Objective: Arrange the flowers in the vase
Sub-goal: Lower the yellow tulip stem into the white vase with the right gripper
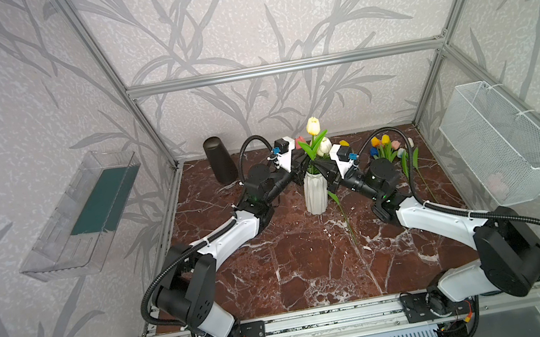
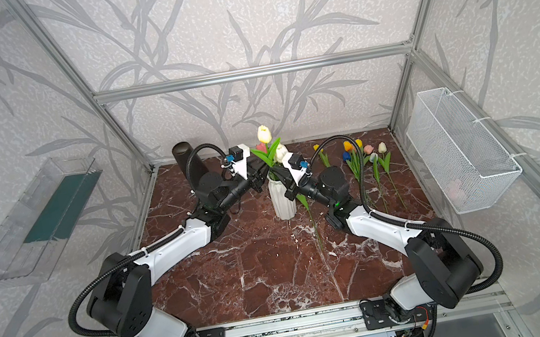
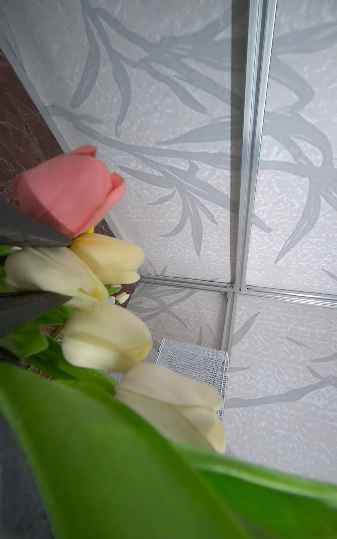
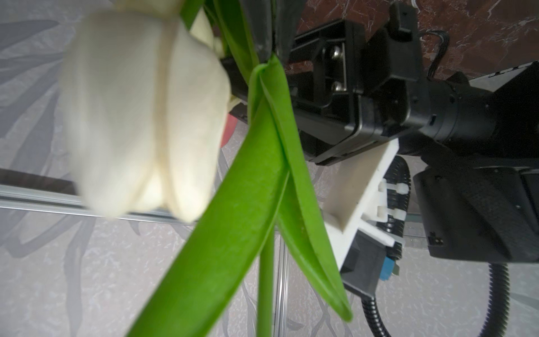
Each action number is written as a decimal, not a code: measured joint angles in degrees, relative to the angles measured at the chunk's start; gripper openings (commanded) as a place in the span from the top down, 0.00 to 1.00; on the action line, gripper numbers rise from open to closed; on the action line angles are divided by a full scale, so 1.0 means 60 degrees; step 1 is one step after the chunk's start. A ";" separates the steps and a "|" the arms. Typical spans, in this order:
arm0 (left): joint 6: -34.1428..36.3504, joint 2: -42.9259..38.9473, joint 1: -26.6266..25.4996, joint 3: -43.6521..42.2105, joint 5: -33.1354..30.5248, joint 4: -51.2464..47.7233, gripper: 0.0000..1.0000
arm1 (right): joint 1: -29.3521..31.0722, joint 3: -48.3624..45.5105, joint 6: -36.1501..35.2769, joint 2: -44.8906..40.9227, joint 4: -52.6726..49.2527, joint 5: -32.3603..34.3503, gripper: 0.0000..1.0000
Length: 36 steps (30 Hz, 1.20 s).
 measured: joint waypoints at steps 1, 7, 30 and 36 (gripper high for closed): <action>-0.0007 0.0000 0.0000 0.0000 0.0000 0.0087 0.66 | 0.0000 -0.0018 -0.0080 0.0084 -0.0047 0.0055 1.00; 0.0000 -0.0036 0.0033 -0.0051 -0.0051 0.0335 0.48 | 0.0069 -0.0022 -0.0455 0.0386 -0.0270 0.0353 0.86; 0.0466 -0.2098 0.0055 -0.2371 -0.2025 -0.0135 0.37 | 0.0106 0.0189 -0.0623 -0.0834 -0.2747 0.0368 0.78; 0.0430 -0.2648 0.0055 -0.3049 -0.2135 -0.0153 0.36 | 0.0127 0.0514 -0.0488 -0.0772 -0.2918 0.0018 0.77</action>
